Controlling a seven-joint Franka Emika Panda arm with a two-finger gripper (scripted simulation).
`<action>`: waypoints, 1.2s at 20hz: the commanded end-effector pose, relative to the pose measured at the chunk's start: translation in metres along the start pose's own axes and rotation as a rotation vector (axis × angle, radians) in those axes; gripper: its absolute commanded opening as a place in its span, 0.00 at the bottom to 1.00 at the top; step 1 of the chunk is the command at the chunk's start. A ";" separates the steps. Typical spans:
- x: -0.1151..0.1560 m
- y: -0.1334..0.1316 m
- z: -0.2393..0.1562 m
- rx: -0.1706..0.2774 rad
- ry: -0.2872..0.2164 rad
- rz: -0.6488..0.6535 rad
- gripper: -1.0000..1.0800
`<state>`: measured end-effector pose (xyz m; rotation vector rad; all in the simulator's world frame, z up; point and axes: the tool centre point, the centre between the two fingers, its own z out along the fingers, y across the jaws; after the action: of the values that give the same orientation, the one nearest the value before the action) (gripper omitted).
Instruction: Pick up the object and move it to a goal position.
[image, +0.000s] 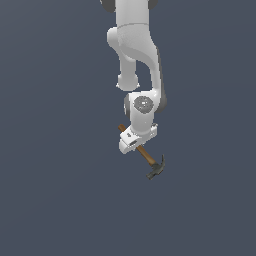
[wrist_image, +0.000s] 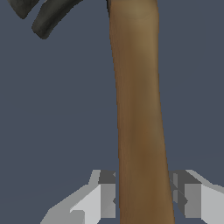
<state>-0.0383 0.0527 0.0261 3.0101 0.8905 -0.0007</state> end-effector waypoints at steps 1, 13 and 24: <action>0.000 -0.006 -0.009 -0.002 0.003 -0.001 0.00; -0.010 -0.063 -0.082 -0.002 0.001 -0.004 0.00; -0.019 -0.132 -0.172 -0.001 0.000 -0.007 0.00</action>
<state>-0.1210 0.1463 0.1848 3.0063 0.9005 -0.0041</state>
